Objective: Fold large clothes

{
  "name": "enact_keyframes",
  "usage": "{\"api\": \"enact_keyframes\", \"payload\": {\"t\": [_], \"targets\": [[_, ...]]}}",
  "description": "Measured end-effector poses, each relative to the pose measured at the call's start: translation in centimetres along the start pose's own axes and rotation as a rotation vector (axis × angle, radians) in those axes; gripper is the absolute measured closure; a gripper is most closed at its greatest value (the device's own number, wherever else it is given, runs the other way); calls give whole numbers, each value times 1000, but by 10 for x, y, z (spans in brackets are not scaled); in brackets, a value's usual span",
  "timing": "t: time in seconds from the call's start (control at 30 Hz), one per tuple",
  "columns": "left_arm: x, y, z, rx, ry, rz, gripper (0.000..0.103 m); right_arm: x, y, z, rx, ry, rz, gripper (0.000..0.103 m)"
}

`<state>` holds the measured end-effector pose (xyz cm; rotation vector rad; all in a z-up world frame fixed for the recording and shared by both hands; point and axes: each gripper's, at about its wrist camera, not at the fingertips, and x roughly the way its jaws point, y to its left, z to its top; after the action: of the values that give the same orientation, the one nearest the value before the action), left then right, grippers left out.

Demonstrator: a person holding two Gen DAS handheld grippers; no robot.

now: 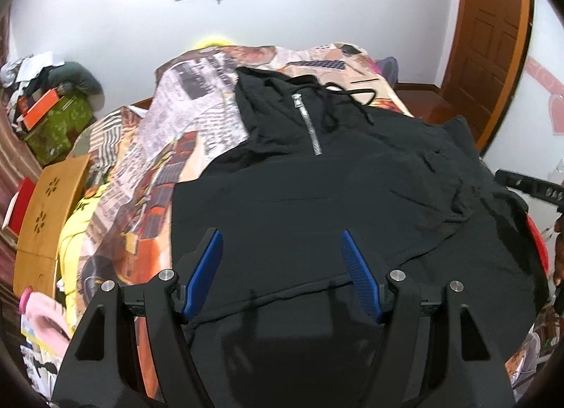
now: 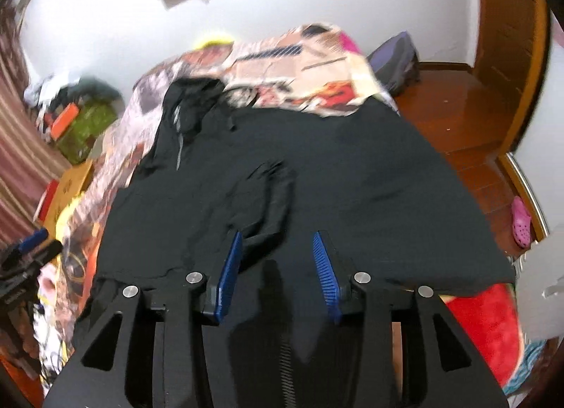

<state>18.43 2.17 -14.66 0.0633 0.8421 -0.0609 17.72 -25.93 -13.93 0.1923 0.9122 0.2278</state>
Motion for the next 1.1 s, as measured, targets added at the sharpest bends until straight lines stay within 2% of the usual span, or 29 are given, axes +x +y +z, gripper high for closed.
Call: {"api": "enact_keyframes", "payload": {"t": [0.13,0.33,0.5,0.77,0.9,1.1], "targets": [[1,-21,12,27,-18,-30,35,-25,-38,3,100,-62,-33,53],[9,-50,26,67,-25,-62,35,-54,-101,-3,266,-109,-126,50],[20,-72,31,94,-14,-91,35,-55,-142,-15,398,-90,-163,50],[38,-96,34,122,18,-111,35,-29,-179,-41,566,-19,-112,50],[44,-99,32,119,30,-114,35,-3,-199,-53,673,45,-37,49],[55,-95,29,87,62,-118,35,13,-211,-49,731,33,-11,49]]}}
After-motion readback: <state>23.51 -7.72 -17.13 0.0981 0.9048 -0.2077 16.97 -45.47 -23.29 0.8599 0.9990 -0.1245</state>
